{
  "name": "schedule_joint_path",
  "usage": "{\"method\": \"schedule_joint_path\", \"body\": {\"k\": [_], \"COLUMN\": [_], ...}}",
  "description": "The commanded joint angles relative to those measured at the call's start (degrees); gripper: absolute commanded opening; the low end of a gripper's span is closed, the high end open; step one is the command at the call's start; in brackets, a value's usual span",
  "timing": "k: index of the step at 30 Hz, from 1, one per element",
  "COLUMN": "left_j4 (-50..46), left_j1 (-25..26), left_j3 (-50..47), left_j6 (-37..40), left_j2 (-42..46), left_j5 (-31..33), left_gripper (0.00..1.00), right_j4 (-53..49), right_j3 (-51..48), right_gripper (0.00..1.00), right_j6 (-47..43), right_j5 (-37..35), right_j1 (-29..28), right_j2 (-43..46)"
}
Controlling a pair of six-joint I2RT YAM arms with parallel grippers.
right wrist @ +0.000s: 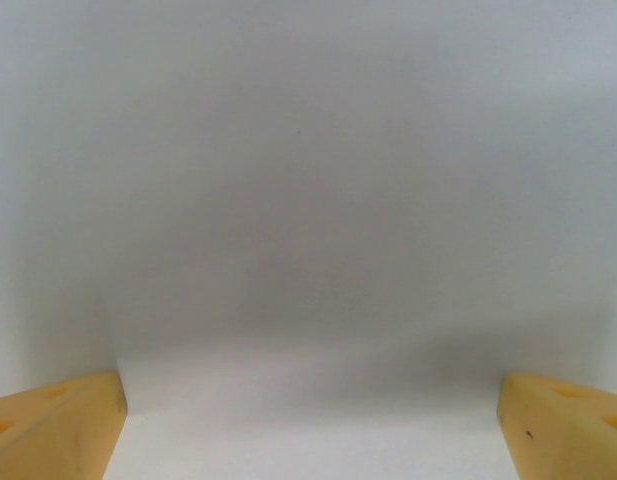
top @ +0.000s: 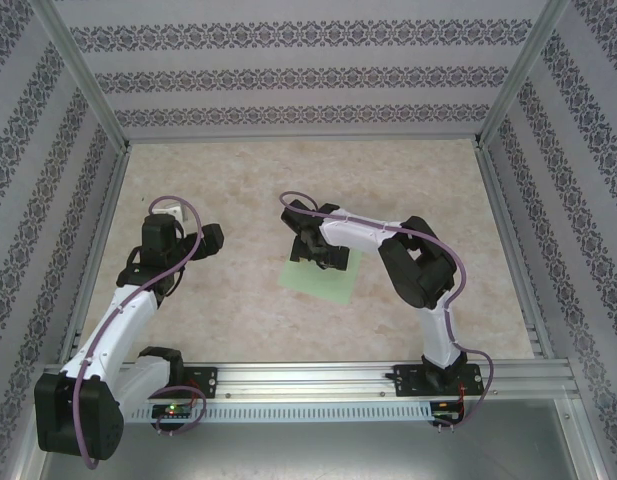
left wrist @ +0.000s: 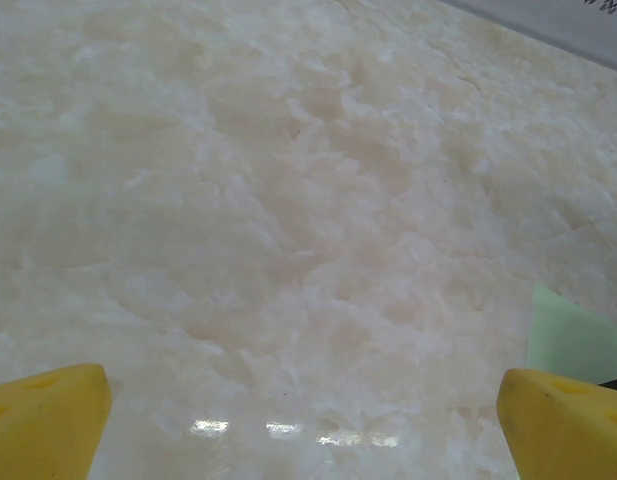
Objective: Fold a paper plane with a square sheet of paper (pick it up from the middle)
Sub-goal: Rotate the square sheet of paper at the center of the table.
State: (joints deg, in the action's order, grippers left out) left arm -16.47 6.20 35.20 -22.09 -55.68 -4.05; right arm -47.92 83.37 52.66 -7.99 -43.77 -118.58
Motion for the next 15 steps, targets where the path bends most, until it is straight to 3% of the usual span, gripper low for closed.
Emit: {"method": "schedule_joint_path", "body": {"k": [1, 6, 11, 15], "left_j4": [-1.7, -2.3, -2.9, -2.5], "left_j1": [0.7, 0.7, 0.7, 0.7], "left_j3": [2.2, 2.4, 2.6, 2.3], "left_j6": [0.7, 0.7, 1.1, 0.8], "left_j2": [1.2, 2.3, 2.6, 2.9], "left_j5": [-0.6, -0.6, -0.6, -0.8], "left_gripper": [1.00, 1.00, 1.00, 1.00], "right_j4": [5.2, 7.0, 0.9, 2.4], "right_j3": [-2.7, -4.3, -3.0, -4.1], "right_gripper": [0.94, 0.93, 0.96, 0.97], "right_j6": [-4.7, -14.7, -26.4, -32.9], "right_j5": [5.1, 6.3, -1.5, 4.8], "right_j1": [-0.5, -0.4, -0.3, 2.6], "right_j2": [-2.0, -0.4, 2.0, 4.7]}}
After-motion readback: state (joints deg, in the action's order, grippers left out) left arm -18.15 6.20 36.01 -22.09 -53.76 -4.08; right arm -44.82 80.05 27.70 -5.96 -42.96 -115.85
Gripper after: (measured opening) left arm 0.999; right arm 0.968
